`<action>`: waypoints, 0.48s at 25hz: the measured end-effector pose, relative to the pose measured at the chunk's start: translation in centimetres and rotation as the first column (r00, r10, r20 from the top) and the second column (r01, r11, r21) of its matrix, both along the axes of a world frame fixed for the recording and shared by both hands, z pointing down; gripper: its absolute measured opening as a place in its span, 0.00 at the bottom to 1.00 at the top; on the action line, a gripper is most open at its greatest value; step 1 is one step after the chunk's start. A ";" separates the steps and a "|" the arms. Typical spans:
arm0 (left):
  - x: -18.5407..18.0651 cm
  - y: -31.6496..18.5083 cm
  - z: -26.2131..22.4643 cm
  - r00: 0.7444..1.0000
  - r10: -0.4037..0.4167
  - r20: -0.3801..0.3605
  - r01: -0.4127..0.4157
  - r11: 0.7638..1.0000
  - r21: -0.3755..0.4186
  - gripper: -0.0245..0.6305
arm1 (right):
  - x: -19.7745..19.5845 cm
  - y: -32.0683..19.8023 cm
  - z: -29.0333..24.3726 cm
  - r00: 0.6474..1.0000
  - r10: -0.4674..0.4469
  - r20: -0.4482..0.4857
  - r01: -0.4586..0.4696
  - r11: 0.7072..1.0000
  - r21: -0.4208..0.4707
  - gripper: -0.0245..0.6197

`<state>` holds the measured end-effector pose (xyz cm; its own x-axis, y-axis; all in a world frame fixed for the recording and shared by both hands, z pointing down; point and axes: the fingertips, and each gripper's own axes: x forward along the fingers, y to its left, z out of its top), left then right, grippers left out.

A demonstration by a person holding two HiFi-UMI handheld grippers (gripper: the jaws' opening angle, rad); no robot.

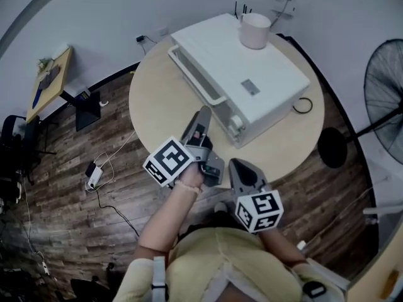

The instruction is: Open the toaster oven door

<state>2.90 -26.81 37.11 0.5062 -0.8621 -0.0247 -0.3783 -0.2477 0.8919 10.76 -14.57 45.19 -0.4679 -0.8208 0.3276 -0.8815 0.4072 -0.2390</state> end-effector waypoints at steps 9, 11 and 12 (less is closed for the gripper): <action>0.8 -2.7 1.2 0.999 -0.015 -0.043 0.013 0.998 -0.054 0.29 | 0.5 -1.2 0.4 1.000 -0.020 0.007 0.020 1.000 -0.004 0.04; 1.0 -3.2 1.3 0.999 -0.019 -0.040 0.017 0.998 -0.057 0.29 | 0.6 -1.5 0.4 1.000 -0.020 0.008 0.020 1.000 -0.005 0.04; 1.1 -3.5 1.3 0.999 -0.020 -0.039 0.018 0.998 -0.057 0.29 | 0.6 -1.6 0.4 1.000 -0.021 0.008 0.021 1.000 -0.004 0.04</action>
